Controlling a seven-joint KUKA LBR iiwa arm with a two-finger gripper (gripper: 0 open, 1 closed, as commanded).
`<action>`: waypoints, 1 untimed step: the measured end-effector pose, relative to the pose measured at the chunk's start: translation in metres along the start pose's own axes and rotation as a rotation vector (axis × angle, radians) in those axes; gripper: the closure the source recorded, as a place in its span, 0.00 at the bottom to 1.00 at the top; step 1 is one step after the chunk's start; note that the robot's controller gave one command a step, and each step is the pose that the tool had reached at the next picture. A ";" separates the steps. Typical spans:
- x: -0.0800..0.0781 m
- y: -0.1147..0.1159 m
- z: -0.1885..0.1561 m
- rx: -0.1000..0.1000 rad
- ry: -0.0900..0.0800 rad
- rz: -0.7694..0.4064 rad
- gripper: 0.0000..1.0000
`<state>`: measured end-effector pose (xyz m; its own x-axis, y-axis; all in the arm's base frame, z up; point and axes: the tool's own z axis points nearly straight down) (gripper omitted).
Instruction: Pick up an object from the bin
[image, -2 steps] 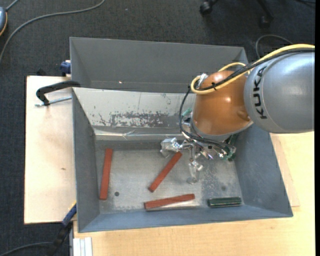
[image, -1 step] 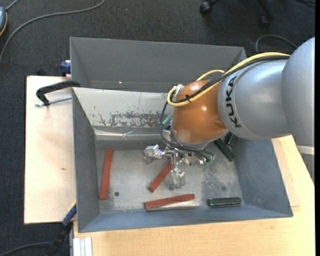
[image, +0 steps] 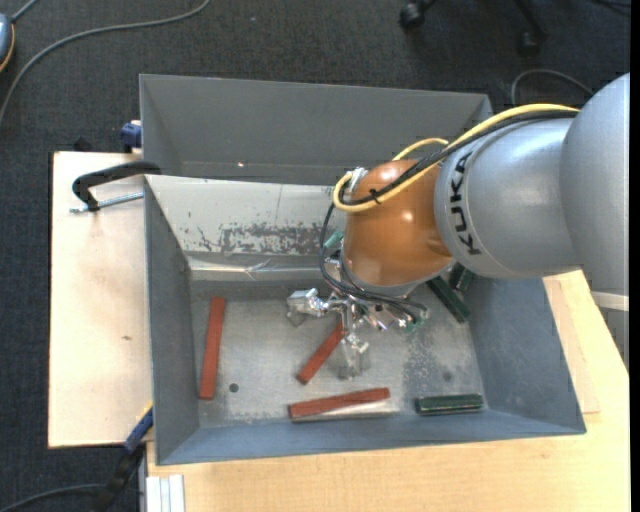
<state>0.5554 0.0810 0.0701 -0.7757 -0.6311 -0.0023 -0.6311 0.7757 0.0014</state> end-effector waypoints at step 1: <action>0.000 0.000 0.000 0.000 0.000 0.001 1.00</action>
Offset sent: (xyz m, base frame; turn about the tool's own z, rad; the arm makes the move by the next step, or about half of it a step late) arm 0.0000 0.0000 0.0000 0.0000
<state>0.5553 0.0809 0.0700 -0.7761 -0.6306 -0.0021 -0.6306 0.7761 0.0015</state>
